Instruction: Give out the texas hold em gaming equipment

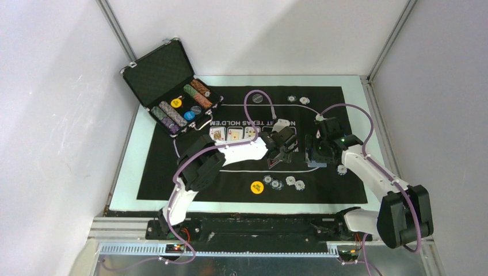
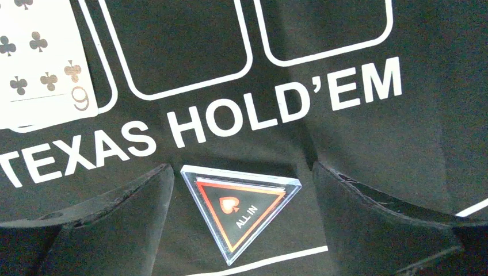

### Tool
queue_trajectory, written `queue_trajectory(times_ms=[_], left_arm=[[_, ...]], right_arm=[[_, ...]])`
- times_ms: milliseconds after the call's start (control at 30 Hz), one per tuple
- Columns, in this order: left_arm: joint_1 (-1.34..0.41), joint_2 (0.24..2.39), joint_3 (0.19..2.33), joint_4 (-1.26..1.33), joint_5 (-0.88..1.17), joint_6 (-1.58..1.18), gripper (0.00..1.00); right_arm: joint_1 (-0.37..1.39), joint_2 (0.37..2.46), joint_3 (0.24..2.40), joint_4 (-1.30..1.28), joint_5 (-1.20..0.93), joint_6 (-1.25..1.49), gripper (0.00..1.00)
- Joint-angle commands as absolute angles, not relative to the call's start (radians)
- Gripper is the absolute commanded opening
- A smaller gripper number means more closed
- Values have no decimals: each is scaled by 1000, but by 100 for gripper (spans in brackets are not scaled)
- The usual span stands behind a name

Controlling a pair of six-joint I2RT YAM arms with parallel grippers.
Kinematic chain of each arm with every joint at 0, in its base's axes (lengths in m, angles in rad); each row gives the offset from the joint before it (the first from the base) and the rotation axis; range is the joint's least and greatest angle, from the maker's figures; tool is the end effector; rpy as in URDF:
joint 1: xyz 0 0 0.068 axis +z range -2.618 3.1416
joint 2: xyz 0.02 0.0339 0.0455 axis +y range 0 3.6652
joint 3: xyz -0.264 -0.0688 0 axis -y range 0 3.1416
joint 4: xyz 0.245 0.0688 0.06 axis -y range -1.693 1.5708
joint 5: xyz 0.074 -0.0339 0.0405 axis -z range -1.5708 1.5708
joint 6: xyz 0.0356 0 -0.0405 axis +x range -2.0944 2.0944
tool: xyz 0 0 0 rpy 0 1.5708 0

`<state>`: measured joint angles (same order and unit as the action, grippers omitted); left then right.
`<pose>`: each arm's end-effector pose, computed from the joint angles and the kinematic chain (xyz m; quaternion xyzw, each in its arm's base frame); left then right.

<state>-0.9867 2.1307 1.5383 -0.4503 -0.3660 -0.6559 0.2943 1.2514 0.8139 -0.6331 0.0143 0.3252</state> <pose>0.2593 -0.3692 0.1575 0.1094 0.9441 -0.0682 0.3034 0.2270 0.0683 0.2185 0.0167 0.9687 0.0688 0.2378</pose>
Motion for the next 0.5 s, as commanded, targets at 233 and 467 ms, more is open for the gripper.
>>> queue_trajectory(times_ms=[233, 467], left_arm=[[-1020, 2207, 1592, -552, -449, -673, 86], [-1024, 2219, 1600, -573, -436, -671, 75]], right_arm=[[292, 1221, 819, -589, -7, 326, 0], [292, 1218, 818, -590, -5, 327, 0]])
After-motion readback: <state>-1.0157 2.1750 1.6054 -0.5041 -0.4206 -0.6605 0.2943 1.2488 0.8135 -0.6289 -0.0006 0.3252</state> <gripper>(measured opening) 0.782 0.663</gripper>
